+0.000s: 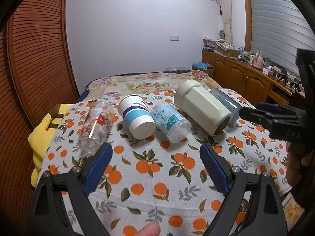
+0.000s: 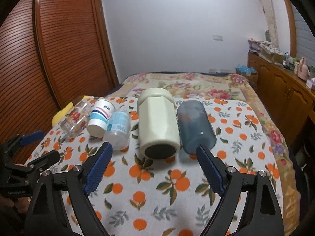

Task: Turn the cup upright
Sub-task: 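Move the right gripper toward the cream tumbler lying on its side, then close the right gripper around the cream tumbler's body and lift it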

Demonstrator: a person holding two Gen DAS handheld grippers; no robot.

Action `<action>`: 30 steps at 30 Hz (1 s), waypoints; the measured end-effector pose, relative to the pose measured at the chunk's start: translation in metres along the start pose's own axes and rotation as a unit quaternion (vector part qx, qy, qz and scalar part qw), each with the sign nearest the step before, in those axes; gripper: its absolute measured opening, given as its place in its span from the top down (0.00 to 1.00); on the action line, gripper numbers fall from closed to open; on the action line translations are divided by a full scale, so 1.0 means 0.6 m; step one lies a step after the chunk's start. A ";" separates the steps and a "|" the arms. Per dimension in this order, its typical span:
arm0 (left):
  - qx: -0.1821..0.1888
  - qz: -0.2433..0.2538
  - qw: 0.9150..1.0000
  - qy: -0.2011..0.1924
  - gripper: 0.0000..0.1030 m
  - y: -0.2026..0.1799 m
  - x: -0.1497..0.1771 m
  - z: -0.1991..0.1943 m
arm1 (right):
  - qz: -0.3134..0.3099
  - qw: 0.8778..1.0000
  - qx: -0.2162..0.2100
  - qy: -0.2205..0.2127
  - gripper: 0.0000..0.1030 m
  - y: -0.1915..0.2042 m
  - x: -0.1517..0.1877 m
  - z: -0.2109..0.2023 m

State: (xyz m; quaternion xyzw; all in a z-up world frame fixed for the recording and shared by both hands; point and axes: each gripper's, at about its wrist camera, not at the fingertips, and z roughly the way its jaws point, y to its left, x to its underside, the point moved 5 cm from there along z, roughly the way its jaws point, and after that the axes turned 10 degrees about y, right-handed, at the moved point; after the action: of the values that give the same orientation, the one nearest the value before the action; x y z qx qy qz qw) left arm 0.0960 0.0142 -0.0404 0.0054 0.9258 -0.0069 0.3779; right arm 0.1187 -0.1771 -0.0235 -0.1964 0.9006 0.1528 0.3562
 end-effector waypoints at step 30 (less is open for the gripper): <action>0.025 0.003 0.999 0.043 0.20 0.048 -0.057 0.105 | -0.063 0.983 -0.002 0.172 0.22 0.002 -0.101 0.192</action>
State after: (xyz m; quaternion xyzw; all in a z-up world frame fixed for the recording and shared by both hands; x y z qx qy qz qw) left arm 0.1650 0.0418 -0.0619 0.0180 0.9408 -0.0287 0.3373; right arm 0.2257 -0.1134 -0.0616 -0.2770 0.9340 0.0959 0.2043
